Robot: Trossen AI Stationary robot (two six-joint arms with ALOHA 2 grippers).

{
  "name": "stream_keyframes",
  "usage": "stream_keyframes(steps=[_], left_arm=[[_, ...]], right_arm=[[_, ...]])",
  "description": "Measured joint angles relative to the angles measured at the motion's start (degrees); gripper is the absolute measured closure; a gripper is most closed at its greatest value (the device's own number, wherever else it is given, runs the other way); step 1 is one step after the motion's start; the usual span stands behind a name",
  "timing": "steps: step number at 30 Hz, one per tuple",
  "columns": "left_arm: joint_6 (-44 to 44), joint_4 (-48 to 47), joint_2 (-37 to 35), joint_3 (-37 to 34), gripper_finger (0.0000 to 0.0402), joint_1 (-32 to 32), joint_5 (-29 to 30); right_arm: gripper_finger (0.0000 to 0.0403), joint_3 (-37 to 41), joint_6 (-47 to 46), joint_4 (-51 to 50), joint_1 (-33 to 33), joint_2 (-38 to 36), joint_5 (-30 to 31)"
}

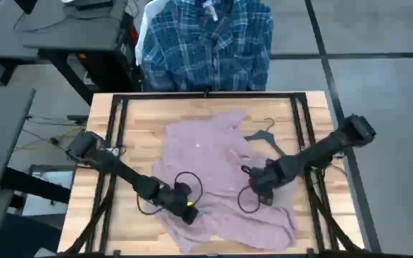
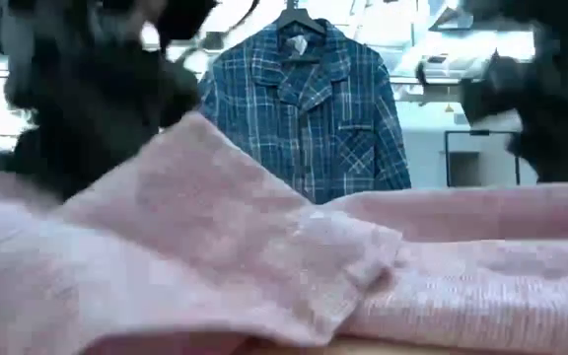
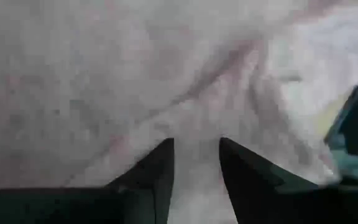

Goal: Hang clothes
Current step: Hang the pink polo shirt on the hanger rack

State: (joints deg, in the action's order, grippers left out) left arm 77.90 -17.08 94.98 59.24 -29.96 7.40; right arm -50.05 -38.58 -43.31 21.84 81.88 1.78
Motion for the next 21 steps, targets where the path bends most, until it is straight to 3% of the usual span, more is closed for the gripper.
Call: stream_keyframes(steps=[3, 6, 11, 14, 21], left_arm=[[-1.8, -13.0, -5.3, 3.6, 0.029, 0.2, 1.9], [0.2, -25.1, -11.3, 5.6, 0.029, 0.2, 7.4], [7.8, -40.2, -18.9, 2.8, 0.0289, 1.8, 12.6], [8.7, -40.5, -23.6, -2.1, 0.0282, 4.3, 11.9], [6.8, -28.2, -33.6, -21.4, 0.0239, 11.5, 3.7]], right_arm=[[0.0168, -1.5, 3.5, 1.2, -2.8, -2.6, 1.3], [0.0168, -1.7, 4.5, 3.6, -6.4, -3.8, 2.4], [0.0168, -1.7, 4.6, 8.9, -11.8, -3.7, 2.5], [0.0168, -1.7, 4.6, 11.2, -13.5, -3.7, 2.5], [0.0168, -1.7, 4.6, 11.0, -14.9, -3.7, 2.5]])
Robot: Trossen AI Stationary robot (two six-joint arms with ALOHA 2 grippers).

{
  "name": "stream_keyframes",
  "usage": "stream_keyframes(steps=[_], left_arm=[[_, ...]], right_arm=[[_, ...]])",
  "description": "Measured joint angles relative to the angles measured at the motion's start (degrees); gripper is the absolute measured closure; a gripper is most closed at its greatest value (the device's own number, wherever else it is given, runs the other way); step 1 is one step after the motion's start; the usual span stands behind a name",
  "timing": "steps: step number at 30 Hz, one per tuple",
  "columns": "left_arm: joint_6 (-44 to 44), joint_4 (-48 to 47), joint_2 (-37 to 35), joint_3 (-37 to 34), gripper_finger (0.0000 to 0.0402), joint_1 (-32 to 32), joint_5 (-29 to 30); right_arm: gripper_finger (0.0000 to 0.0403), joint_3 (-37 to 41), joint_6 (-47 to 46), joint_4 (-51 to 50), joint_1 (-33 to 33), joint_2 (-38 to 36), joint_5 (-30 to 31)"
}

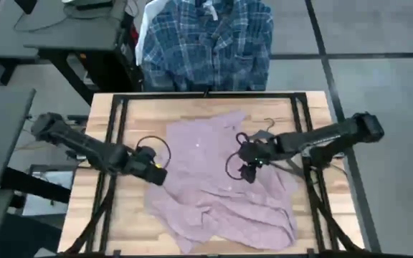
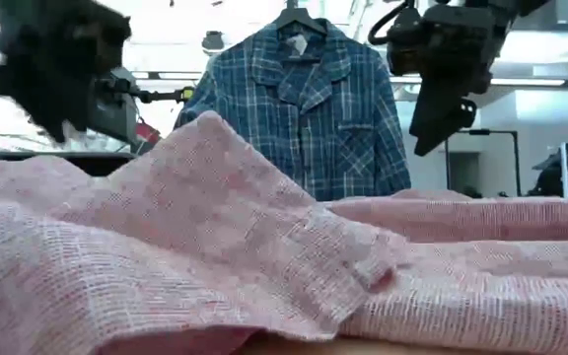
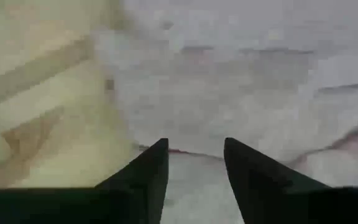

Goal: Hang clothes
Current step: Hang the pink polo shirt on the hanger rack

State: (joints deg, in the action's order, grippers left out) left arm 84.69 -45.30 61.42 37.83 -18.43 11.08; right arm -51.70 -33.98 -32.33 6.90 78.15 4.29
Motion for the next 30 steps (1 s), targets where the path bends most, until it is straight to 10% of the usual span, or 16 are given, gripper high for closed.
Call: stream_keyframes(steps=[6, 18, 24, 30], left_arm=[[0.4, 5.1, -8.6, -11.4, 0.0208, 4.6, 0.7], [-6.3, 47.1, -9.4, -30.7, 0.0234, 9.5, -3.9], [-12.5, 37.9, -8.9, -19.4, 0.0385, 8.3, -4.1], [-17.5, 11.7, -0.5, 2.5, 0.04, 4.9, 3.6]], right_arm=[[0.0168, 0.0, -2.7, -0.3, 0.2, 0.0, 0.0], [0.0168, 0.0, -6.9, 0.2, -0.7, 0.0, 0.1], [0.0168, -0.1, -8.0, 0.2, -0.6, 0.0, 0.2], [0.0168, -0.1, -6.8, 0.3, -0.8, 0.0, 0.3]])
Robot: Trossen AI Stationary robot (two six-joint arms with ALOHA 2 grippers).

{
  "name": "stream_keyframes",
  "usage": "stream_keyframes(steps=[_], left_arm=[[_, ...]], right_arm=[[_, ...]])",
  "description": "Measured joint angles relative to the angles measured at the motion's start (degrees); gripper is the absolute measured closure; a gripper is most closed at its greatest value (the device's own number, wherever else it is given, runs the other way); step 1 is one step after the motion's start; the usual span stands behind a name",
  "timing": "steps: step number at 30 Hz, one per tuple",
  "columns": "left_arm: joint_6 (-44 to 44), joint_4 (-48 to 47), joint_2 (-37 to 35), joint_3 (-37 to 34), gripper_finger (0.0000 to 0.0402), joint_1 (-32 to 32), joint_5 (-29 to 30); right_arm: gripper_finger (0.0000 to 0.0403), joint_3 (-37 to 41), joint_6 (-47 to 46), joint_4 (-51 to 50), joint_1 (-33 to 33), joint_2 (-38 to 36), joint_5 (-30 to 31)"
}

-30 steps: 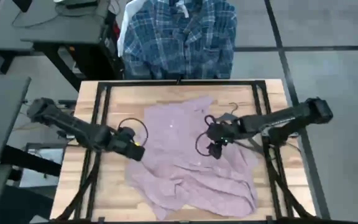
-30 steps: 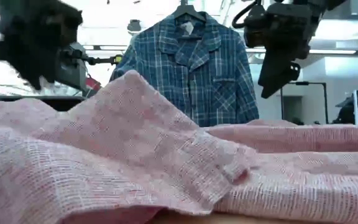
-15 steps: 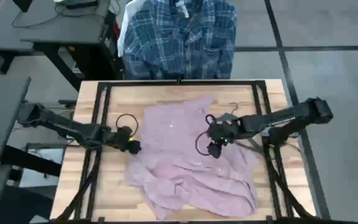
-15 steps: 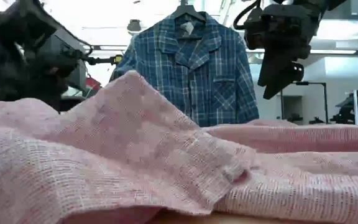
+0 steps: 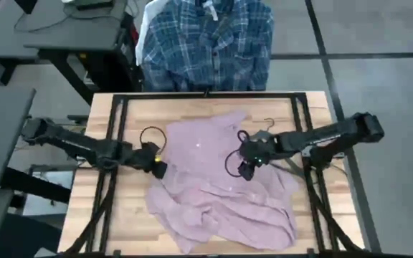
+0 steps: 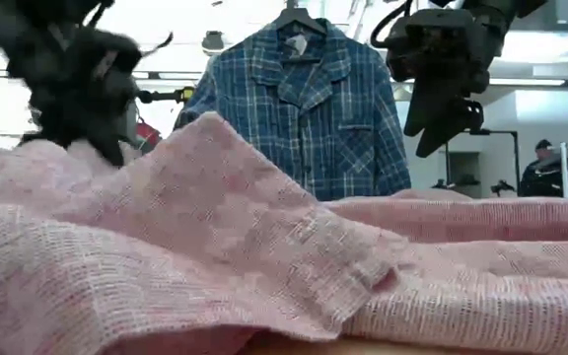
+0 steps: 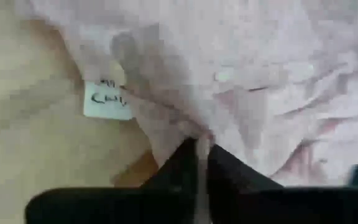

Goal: Hang clothes
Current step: Hang the pink polo shirt on the hanger rack

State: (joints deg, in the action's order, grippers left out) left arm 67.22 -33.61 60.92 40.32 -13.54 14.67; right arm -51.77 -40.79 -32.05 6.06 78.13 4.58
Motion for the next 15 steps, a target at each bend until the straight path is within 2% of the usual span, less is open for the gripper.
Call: stream_keyframes(steps=[3, 7, 11, 15], left_arm=[[-1.3, -6.0, 7.7, 8.4, 0.0401, -1.5, 0.9], [-2.2, -5.8, 19.7, 17.1, 0.0401, -3.8, 0.4], [-5.4, -1.5, 32.7, 24.3, 0.0402, -5.3, -2.9], [-10.1, 7.3, 43.4, 29.4, 0.0401, -6.0, -9.2]], right_arm=[[0.0168, 0.0, 0.8, 0.0, -0.2, 0.0, 0.1], [0.0168, 0.0, 2.5, -0.1, -0.7, 0.0, 0.1], [0.0168, 0.0, 4.5, -0.3, -0.7, 0.0, 0.1], [0.0168, 0.0, 6.0, -0.6, -0.9, 0.0, 0.1]])
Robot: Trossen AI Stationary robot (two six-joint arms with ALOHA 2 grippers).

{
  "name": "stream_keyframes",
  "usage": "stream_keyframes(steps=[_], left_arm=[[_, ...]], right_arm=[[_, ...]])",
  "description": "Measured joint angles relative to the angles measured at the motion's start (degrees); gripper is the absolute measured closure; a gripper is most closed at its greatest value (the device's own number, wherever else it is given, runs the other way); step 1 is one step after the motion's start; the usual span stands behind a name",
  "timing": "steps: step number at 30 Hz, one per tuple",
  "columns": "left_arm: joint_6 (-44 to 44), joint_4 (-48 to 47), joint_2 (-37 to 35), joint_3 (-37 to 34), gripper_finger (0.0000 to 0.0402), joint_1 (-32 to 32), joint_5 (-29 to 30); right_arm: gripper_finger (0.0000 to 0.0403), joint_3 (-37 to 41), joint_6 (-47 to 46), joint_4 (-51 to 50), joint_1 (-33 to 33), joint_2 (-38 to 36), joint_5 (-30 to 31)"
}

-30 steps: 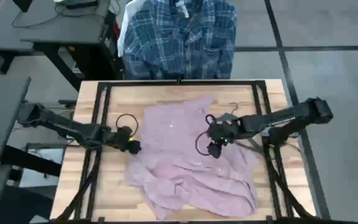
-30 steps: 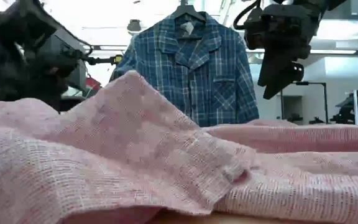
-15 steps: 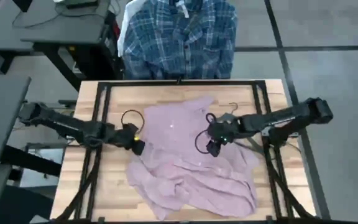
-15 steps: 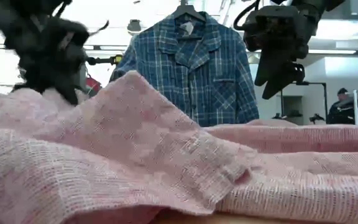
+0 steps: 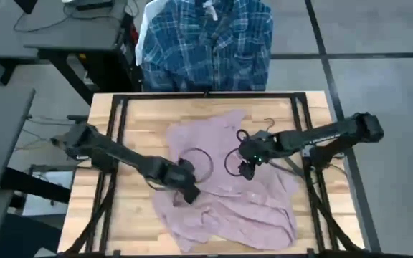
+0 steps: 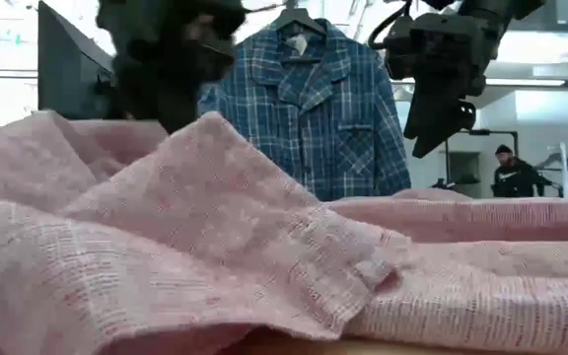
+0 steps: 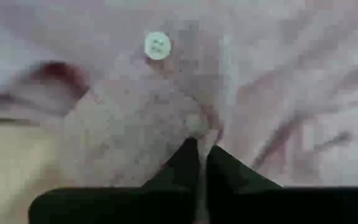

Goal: Hang clothes
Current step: Hang the pink polo shirt on the hanger rack

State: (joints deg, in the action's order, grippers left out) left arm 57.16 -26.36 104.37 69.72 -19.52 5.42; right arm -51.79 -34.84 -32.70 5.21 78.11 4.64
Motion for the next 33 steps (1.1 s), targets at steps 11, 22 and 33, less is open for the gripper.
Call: stream_keyframes(steps=[11, 22, 33], left_arm=[[-3.6, 4.3, 9.0, 7.3, 0.0294, 3.4, -20.2], [-4.4, -25.5, -10.6, 10.9, 0.0277, 4.4, 7.4], [2.3, -12.0, -27.4, -17.7, 0.0225, 7.5, 4.3]], right_arm=[[0.0168, 0.0, 4.1, -2.2, 0.0, 0.0, -0.5], [0.0168, 0.0, 4.9, -1.0, -0.4, 0.0, -0.6], [0.0168, 0.0, 0.4, -0.8, -1.3, 0.0, -0.6]])
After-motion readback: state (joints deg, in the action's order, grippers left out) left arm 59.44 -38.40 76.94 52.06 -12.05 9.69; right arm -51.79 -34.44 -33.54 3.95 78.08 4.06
